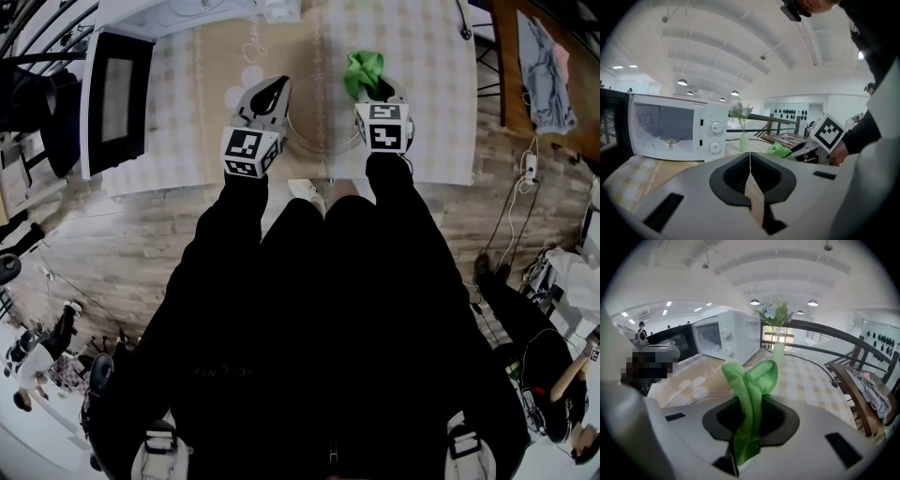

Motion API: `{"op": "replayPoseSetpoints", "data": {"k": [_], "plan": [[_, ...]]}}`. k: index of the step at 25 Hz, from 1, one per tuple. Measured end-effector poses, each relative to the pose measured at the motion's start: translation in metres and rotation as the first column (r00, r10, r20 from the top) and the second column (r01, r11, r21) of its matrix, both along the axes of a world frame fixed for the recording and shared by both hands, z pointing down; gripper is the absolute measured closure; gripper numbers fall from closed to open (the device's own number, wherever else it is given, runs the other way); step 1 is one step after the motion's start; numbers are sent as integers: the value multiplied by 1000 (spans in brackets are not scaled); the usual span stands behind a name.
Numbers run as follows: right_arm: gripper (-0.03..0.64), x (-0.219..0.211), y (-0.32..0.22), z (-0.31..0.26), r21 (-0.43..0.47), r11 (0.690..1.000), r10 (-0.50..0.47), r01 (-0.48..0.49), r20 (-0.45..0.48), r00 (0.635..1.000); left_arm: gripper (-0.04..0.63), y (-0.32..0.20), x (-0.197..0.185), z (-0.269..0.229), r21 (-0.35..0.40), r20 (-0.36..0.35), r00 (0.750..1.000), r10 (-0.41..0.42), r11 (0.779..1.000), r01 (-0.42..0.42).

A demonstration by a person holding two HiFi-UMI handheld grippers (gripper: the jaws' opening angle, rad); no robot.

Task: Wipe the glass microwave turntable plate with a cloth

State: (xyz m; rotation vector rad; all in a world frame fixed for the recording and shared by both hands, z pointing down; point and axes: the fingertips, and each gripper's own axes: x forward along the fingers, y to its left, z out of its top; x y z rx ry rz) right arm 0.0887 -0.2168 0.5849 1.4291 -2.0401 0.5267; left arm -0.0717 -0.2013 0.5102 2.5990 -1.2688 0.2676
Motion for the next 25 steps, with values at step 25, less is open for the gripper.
{"op": "replayPoseSetpoints", "data": {"k": [25], "plan": [[529, -197, 21, 8, -37, 956, -285, 292, 138, 949, 574, 16, -100, 17, -33, 32, 987, -159, 987, 160]]}}
